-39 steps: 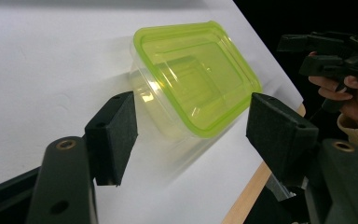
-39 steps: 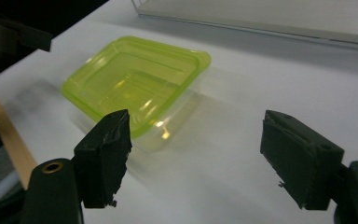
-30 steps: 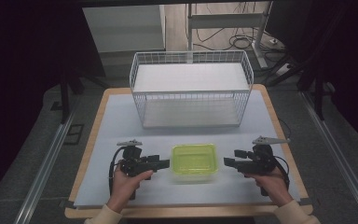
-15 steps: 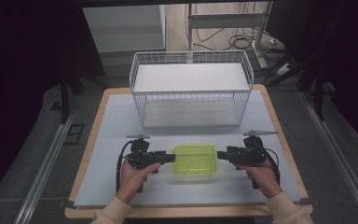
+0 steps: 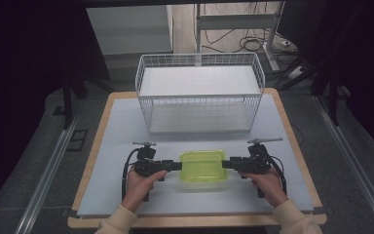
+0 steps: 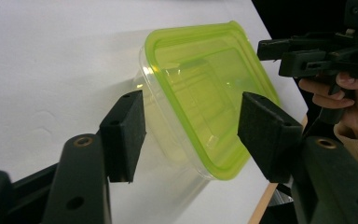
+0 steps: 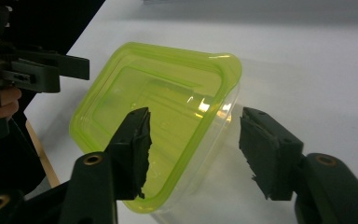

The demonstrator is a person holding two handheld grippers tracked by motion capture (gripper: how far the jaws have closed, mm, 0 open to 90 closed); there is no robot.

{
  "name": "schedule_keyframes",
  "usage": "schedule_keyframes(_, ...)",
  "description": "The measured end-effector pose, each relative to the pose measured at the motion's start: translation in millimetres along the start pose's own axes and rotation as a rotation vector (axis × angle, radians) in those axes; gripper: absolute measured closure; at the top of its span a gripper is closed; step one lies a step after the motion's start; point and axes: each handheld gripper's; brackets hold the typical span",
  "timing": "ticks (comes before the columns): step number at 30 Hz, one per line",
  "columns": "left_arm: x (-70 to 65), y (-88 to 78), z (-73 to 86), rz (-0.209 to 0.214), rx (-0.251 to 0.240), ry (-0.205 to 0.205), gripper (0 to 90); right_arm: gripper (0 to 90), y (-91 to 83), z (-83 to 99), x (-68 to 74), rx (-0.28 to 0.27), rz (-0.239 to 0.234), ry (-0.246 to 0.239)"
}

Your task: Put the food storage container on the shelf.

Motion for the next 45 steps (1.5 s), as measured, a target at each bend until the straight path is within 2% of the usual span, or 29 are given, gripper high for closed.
schedule_keyframes(7, 2.3, 9.9, -1.2, 0.009, 0.027, -0.008, 45.3, 51.8, 8.2, -1.6, -6.1, 0.029, -0.04, 0.043)
schedule_keyframes(13, 5.1, 16.3, -1.5, 0.019, 0.044, -0.012, 46.4, 55.7, 10.5, -0.1, -10.4, 0.037, -0.047, 0.07)
schedule_keyframes(18, 10.9, 21.5, 1.1, 0.072, 0.066, -0.047, 57.7, 62.2, 15.8, 2.3, -13.1, 0.062, -0.065, 0.085)
schedule_keyframes(21, 10.1, 21.9, 2.1, 0.057, 0.072, -0.045, 66.7, 68.1, 17.7, 3.1, -13.8, 0.07, -0.075, 0.086)
schedule_keyframes(24, 11.0, 21.2, 3.1, 0.075, 0.067, -0.053, 71.5, 71.2, 16.3, 3.2, -14.9, 0.071, -0.086, 0.104)
schedule_keyframes(26, 9.5, 19.6, 3.3, 0.073, 0.066, -0.048, 73.0, 72.9, 14.5, 3.3, -14.4, 0.07, -0.089, 0.111)
schedule_keyframes(34, 1.1, 8.8, 4.5, 0.094, 0.014, -0.031, 81.9, 80.3, 3.7, 1.6, -10.6, 0.034, -0.114, 0.133)
schedule_keyframes(45, -6.0, -0.3, 1.8, 0.099, -0.01, -0.01, 82.1, 80.3, -3.6, -1.6, -3.3, -0.001, -0.125, 0.112)
Point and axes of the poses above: each handheld gripper's, and its own axes: y roughly forward along the jaws, z roughly out of its underside, x roughly to its left, and after that the axes turned 2 degrees about x, right-handed
